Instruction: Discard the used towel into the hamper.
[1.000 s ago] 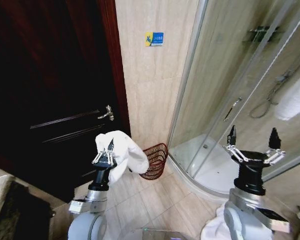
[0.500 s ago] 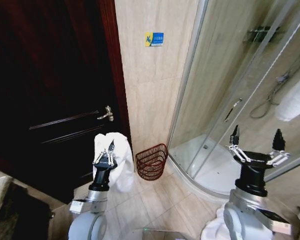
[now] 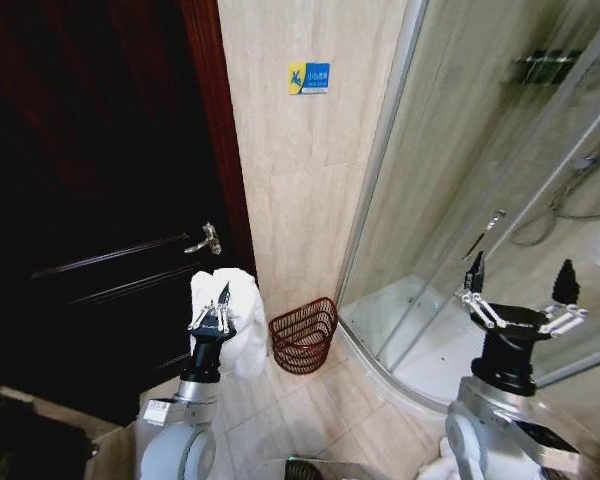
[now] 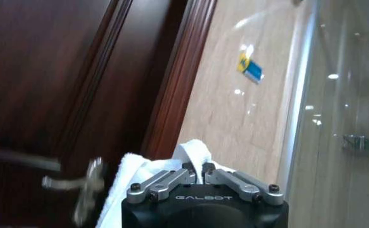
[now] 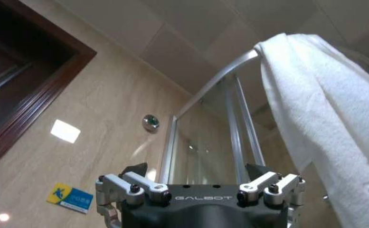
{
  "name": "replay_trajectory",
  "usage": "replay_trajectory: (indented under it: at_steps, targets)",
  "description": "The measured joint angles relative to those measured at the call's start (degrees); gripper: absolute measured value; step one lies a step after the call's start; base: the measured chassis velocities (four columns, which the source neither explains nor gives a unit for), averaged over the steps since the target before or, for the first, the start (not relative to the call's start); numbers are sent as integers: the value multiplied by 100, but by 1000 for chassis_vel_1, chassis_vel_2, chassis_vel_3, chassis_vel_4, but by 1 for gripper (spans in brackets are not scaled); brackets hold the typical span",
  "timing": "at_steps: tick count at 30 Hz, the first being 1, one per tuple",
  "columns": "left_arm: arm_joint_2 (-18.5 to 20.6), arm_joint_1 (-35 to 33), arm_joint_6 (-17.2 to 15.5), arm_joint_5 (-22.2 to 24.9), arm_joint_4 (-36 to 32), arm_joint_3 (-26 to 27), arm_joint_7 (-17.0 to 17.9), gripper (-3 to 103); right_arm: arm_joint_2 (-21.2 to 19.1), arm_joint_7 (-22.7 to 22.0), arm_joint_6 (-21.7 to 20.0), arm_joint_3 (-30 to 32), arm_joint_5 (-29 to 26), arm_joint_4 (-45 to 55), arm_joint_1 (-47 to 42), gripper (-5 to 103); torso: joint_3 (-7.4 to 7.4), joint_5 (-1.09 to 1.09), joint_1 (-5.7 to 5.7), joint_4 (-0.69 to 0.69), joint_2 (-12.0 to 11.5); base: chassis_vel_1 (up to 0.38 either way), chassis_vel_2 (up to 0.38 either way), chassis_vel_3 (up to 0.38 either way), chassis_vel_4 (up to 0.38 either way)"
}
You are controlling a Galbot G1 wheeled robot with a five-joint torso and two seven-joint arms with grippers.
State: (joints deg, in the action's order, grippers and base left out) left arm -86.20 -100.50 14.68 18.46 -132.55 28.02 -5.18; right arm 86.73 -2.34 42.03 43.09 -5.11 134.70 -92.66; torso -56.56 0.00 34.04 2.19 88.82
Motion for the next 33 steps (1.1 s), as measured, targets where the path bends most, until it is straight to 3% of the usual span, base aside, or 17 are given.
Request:
replay_trajectory:
  at_steps: [13, 20, 28, 33]
  targets:
    - [692, 475, -336, 284, 601, 16, -63, 2, -25, -45, -56, 91, 97, -106, -63, 100, 0, -1, 0, 1, 1, 20, -11, -16, 9]
    - [1337, 1215, -441, 661, 1291, -34, -131, 2, -39, -82, -82, 236, 97, -49, -190, 100, 0, 0, 1, 0, 1, 0, 0, 0, 0]
    - [1468, 1707, -469, 847, 1615, -337, -49, 2, 1, -160, -76, 544, 41, 29, -318, 100, 0, -1, 1, 0, 0, 0, 0, 0, 0]
    - [1506, 1832, -304, 885, 1695, -458, -286, 2, 39, -198, -89, 650, -12, 70, -360, 100, 0, 0, 1, 0, 0, 0, 0, 0, 0]
